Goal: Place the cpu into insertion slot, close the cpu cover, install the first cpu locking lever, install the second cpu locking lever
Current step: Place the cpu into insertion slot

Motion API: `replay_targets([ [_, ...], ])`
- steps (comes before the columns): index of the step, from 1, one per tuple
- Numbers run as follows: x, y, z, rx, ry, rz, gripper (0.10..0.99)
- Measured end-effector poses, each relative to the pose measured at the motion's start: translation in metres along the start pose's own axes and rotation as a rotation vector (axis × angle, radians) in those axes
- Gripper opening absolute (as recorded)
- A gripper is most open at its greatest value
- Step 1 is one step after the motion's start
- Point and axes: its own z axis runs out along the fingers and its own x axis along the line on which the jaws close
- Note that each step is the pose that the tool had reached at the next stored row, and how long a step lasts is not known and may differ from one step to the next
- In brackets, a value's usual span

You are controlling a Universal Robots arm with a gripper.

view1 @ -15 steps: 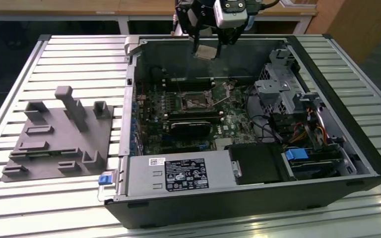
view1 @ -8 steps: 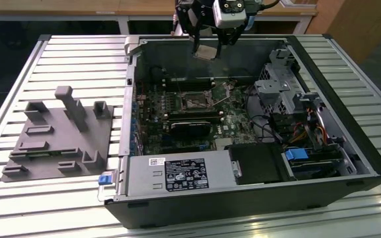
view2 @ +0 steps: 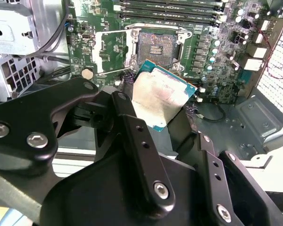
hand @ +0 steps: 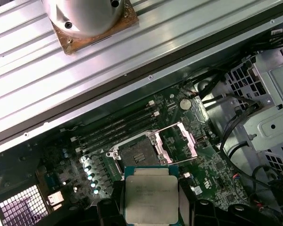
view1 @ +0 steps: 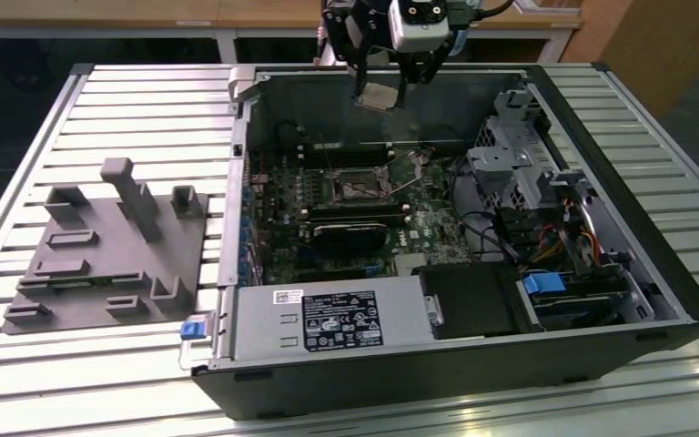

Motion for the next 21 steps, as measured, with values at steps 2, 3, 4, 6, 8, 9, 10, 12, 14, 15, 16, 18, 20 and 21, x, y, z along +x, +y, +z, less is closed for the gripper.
replay_targets([
  [2, 0.0, 0.0, 0.0001, 0.0, -0.0006, 0.007, 0.541],
  [3, 0.0, 0.0, 0.0001, 0.0, -0.0009, 0.01, 0.541],
  [4, 0.0, 0.0, 0.0001, 0.0, -0.0012, 0.014, 0.541],
  [6, 0.0, 0.0, 0.0002, 0.0, -0.0017, 0.021, 0.541],
  [8, 0.0, 0.0, 0.0003, 0.0, -0.0024, 0.027, 0.541],
  [9, 0.0, 0.0, 0.0003, -0.001, -0.0027, 0.031, 0.541],
  [10, 0.0, 0.0, 0.0004, -0.001, -0.003, 0.035, 0.541],
  [12, 0.0, 0.0, 0.0005, -0.001, -0.0035, 0.041, 0.541],
  [14, 0.0, 0.0, 0.0006, -0.001, -0.0041, 0.048, 0.541],
  [15, 0.0, -0.0001, 0.0006, -0.001, -0.0044, 0.051, 0.541],
  [16, 0.0, -0.0001, 0.0007, -0.001, -0.0047, 0.055, 0.541],
  [18, 0.0, -0.0001, 0.0008, -0.001, -0.0053, 0.062, 0.541],
  [20, 0.0, -0.0001, 0.0009, -0.001, -0.0059, 0.068, 0.541],
  [21, 0.0, -0.0001, 0.0009, -0.001, -0.0062, 0.072, 0.541],
])
